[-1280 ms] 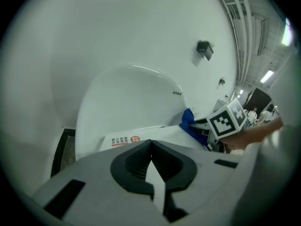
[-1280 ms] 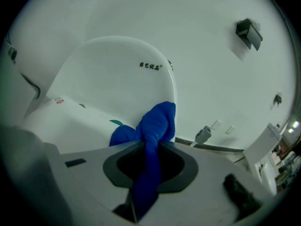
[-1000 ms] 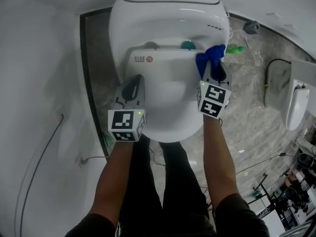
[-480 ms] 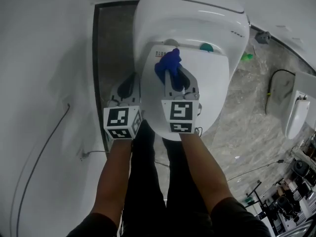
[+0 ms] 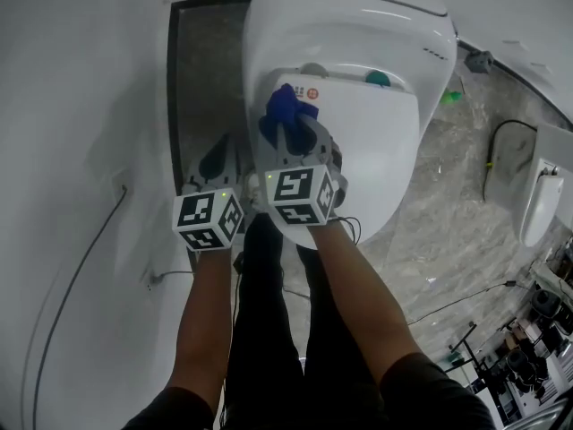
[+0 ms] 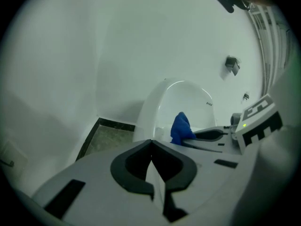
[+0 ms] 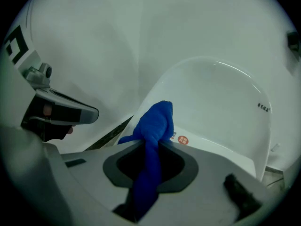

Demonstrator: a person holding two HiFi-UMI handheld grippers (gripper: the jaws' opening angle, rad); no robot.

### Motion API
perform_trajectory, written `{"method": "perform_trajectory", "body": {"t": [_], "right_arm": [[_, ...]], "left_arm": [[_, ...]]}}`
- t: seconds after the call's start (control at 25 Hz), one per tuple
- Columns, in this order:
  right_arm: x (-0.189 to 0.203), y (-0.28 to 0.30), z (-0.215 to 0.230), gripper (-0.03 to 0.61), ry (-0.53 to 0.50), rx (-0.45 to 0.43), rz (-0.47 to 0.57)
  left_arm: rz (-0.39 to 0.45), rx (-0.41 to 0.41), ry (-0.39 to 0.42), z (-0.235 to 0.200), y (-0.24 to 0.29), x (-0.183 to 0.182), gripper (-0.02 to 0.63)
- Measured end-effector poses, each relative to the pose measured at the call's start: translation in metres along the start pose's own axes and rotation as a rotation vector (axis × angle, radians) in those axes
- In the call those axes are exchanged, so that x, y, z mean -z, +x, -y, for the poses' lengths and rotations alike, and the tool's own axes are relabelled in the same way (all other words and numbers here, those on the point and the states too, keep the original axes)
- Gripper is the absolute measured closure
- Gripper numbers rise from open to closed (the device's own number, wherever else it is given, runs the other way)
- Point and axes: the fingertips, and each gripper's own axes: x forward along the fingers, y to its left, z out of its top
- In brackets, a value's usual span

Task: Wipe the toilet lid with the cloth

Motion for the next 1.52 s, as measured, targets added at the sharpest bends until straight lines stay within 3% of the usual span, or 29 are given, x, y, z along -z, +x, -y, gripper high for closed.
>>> {"method": "perform_trajectory", "body": {"t": [0.24, 0.84, 1.16, 1.52], "right_arm": [[0.019, -0.019, 0.033, 0.511, 0.004, 0.072, 0.02], [0.107, -0.08, 0.159, 0.512, 0.225, 0.265, 0.004], [0.158, -0.1, 0.213, 0.512, 0.335, 0.333, -0.029], [0.18, -0.102, 0.245, 0.511, 0.28, 0.389, -0.061]], "left_arm": [[-0.009, 0.055, 0.041, 0.033, 0.01, -0.002, 0.603], [-0.046, 0.145, 0.163, 0.124, 0.033, 0.012, 0.603], [-0.039, 0.135, 0.193, 0.151, 0.033, 0.017, 0.603], [-0.056, 0.1, 0.194, 0.145, 0.007, 0.038, 0.603]]}}
